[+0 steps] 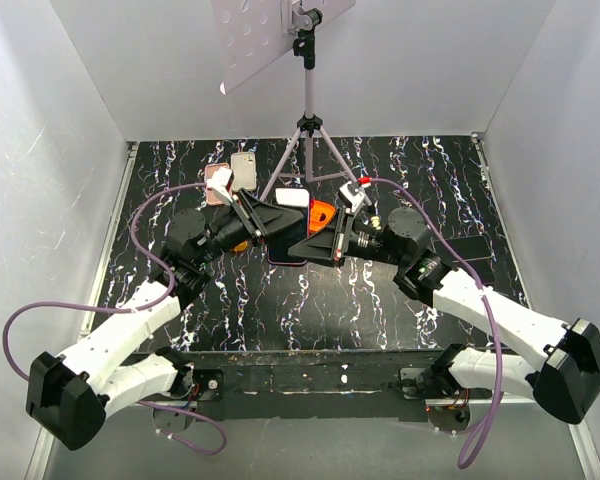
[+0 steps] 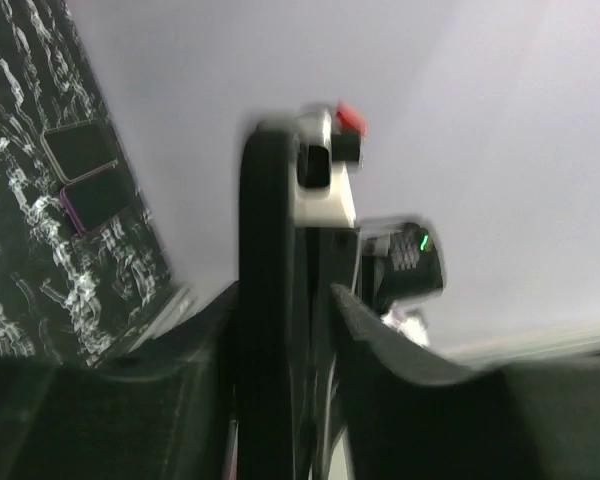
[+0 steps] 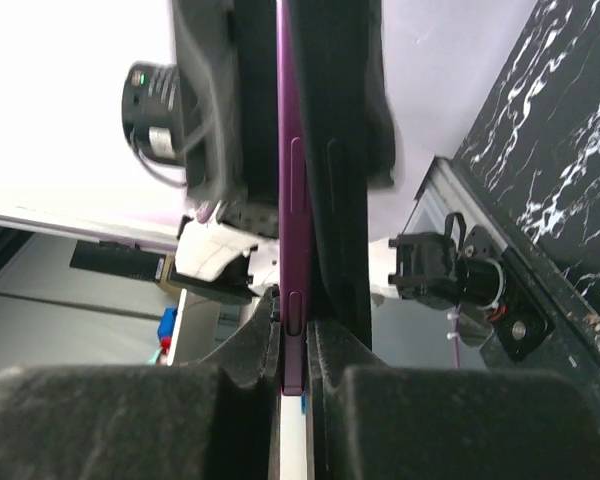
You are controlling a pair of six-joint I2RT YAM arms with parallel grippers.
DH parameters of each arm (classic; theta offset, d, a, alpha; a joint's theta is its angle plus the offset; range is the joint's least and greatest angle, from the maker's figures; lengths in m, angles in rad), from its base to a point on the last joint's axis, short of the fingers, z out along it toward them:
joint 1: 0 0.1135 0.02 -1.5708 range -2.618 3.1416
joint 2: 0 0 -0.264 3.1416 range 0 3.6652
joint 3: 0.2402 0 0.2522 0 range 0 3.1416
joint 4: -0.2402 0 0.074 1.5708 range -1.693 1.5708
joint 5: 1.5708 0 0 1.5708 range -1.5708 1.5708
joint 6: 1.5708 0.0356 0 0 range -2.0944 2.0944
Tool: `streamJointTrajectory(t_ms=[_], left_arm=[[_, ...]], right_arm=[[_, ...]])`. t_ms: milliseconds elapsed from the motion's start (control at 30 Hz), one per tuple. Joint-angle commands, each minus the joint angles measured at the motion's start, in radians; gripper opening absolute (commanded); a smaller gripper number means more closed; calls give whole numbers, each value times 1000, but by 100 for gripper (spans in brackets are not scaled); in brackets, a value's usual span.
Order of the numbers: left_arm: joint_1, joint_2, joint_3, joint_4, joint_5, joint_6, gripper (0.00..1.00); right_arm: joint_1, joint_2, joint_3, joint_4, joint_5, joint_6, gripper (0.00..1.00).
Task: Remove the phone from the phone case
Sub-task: Remove the phone case from the phone.
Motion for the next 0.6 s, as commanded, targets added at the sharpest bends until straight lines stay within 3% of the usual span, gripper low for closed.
streamJointTrajectory(t_ms=[0, 33, 67, 133, 300, 467, 567], left_arm=[[-60, -84, 44, -140, 156, 135, 51], [-59, -99, 35, -145, 151, 148, 60], [-56, -110, 33, -157, 144, 166, 79], [-48, -136, 47, -218, 122, 229, 92], [-47, -170, 145, -379, 64, 442, 92], [-51, -118, 147, -396, 127, 458, 75], [-77, -78, 176, -390, 167, 468, 78]], right_arm=[[-43, -53, 0, 110, 75, 16, 1], [-50, -92, -9, 72, 87, 12, 1], [-60, -127, -17, 32, 97, 5, 1], [-97, -181, -31, -19, 85, 10, 1], [-212, -267, -42, -107, -10, 56, 1], [-271, -296, -74, 37, -84, 191, 1], [-274, -291, -83, 97, -100, 249, 1]])
